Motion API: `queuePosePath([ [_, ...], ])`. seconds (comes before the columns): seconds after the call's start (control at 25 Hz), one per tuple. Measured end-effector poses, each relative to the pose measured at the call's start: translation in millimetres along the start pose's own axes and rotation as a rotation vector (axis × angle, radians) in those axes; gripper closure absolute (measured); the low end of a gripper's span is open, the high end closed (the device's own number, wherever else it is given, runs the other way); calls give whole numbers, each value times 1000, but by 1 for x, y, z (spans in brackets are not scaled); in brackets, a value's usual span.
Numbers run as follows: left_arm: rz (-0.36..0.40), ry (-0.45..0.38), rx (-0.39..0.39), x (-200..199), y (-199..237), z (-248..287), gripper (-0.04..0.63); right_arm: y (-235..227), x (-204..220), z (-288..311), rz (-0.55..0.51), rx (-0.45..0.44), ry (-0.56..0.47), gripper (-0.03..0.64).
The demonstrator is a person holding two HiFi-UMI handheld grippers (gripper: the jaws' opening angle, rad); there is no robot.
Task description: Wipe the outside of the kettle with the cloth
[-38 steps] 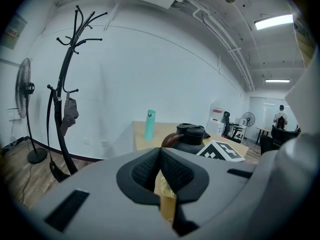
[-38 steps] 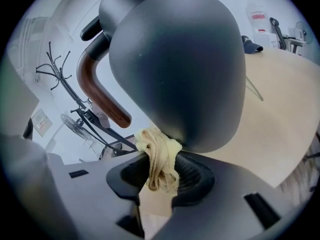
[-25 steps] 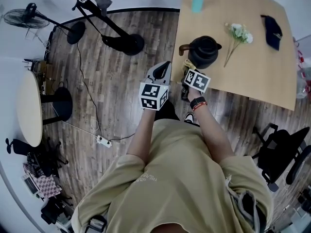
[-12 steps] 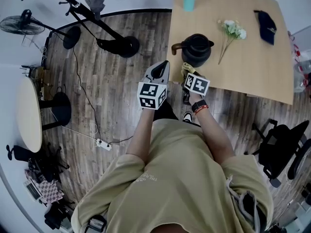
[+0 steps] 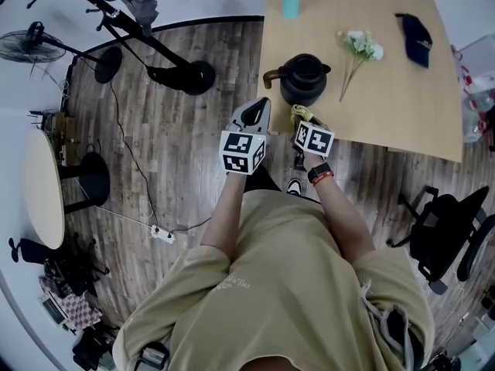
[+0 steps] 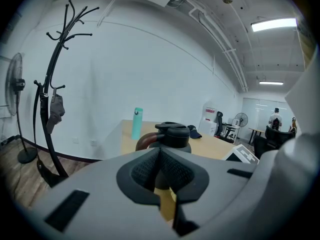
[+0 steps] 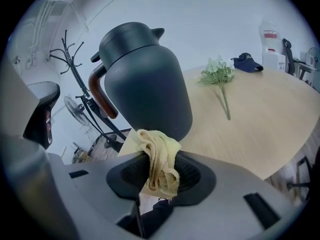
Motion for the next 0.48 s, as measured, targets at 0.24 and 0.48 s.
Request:
queuePosePath([
  [0.24,-2,-1,9,0,-8,8,574,-20,-6,-5,-23,35,-6,479],
  [0.48,-5,2,12,0,-8,17,574,-33,-15,-5,-44,81,-15,479],
])
Point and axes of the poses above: the fingertips, and each gripper's own axes: z forward along the fingers, y to its left, x out of its underside, the point moved 9 cm from there along -z, backward along the fingers, and after that the axes turned 6 degrees about -y, right-handed, at the moved point
